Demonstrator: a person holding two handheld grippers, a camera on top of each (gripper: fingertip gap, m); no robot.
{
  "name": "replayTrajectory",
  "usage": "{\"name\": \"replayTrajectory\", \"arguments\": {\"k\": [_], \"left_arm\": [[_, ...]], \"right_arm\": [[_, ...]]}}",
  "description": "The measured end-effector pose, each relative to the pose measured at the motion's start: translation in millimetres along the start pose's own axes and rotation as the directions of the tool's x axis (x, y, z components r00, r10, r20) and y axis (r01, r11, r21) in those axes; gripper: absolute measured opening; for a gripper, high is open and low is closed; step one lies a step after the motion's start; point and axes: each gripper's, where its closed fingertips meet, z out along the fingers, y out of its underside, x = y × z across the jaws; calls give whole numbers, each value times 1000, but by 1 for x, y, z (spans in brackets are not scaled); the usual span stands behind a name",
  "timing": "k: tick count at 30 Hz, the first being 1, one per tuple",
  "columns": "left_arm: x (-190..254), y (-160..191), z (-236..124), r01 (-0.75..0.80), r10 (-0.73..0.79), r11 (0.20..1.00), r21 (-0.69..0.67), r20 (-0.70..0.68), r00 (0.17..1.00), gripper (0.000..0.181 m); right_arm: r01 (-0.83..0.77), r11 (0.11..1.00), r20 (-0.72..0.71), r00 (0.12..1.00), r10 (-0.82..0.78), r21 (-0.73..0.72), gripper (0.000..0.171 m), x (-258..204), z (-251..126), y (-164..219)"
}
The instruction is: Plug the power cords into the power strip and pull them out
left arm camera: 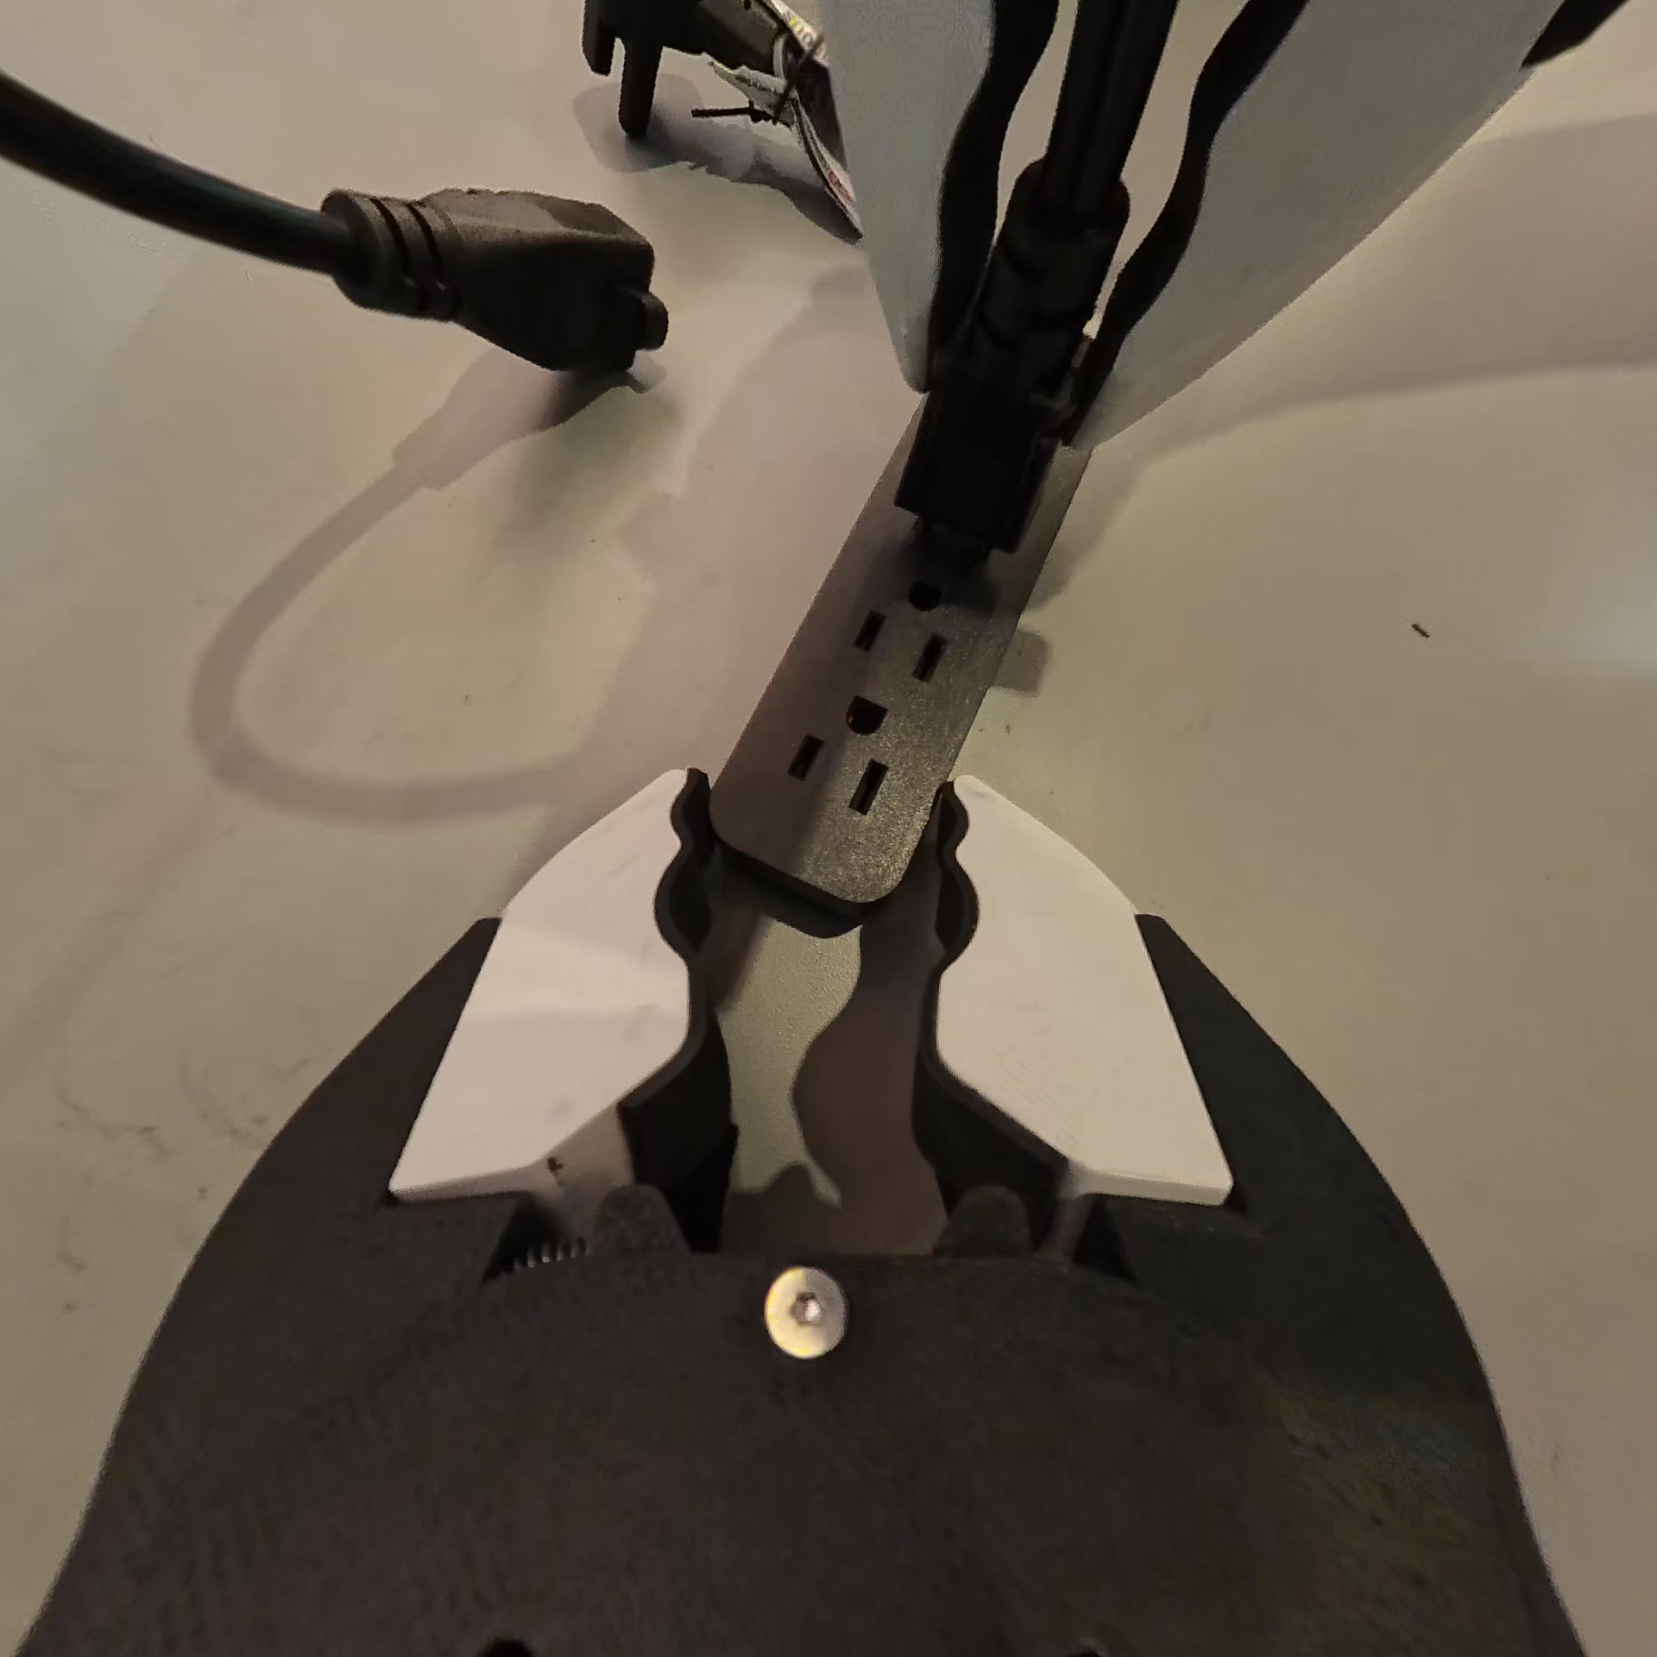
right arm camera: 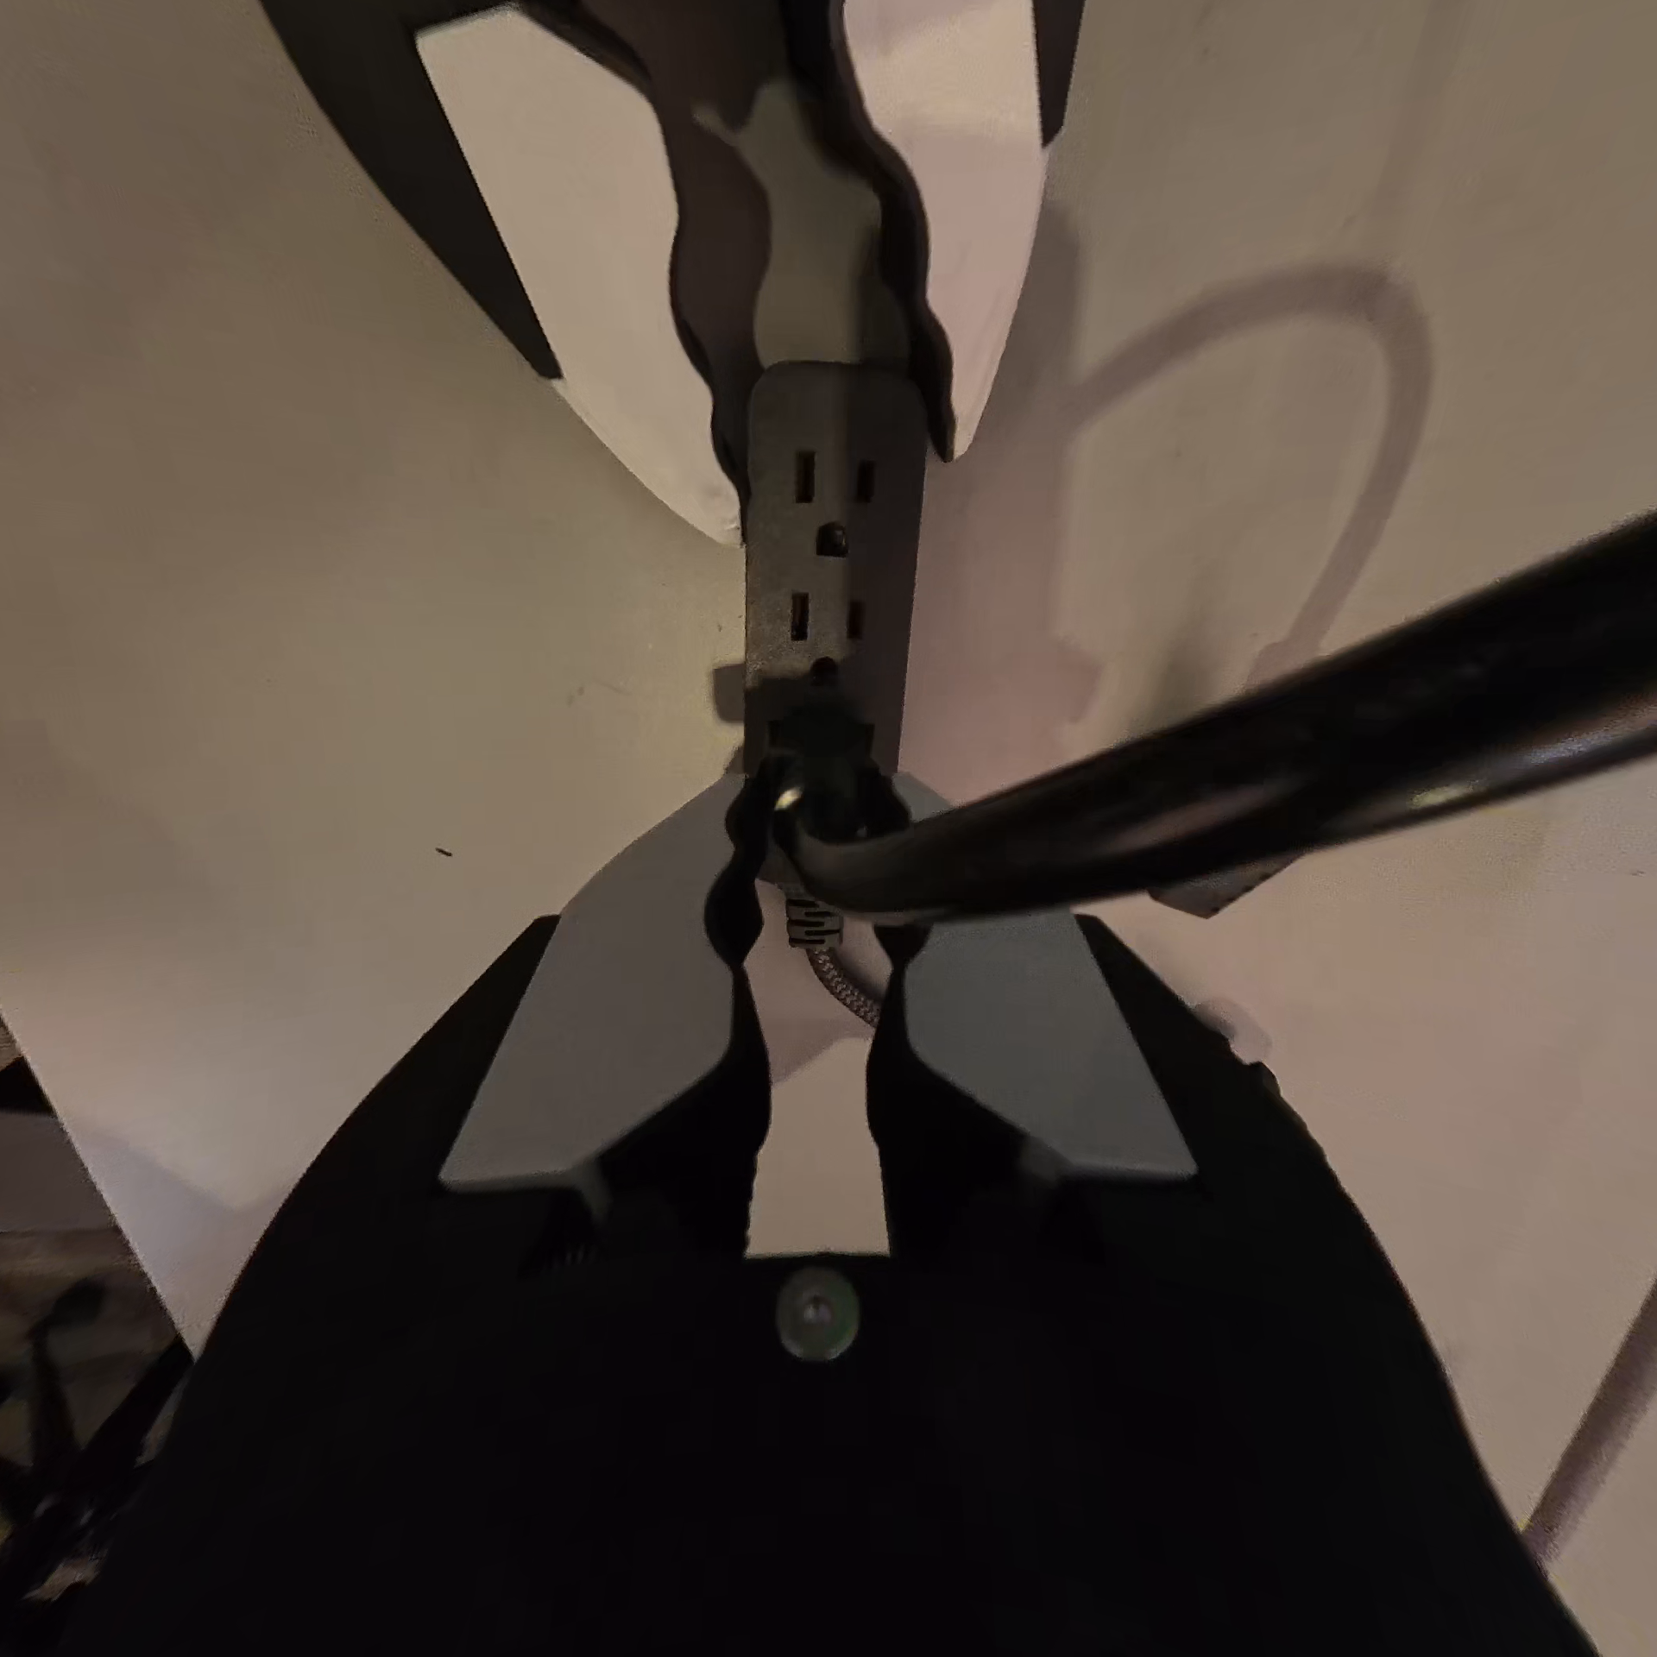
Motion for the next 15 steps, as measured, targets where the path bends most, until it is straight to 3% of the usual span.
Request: {"name": "replayTrajectory", "arguments": {"k": [6,15], "left_arm": [[0,0,0,-1,1,1000,1,1,1000,47],[0,0,0,2,-2,1000,4,6,1000,47]], "right_arm": [[30,980,-8,999,-32,-199,24,0,0,1],[-30,984,32,999,36,-174,23,-1,1,0]]}}
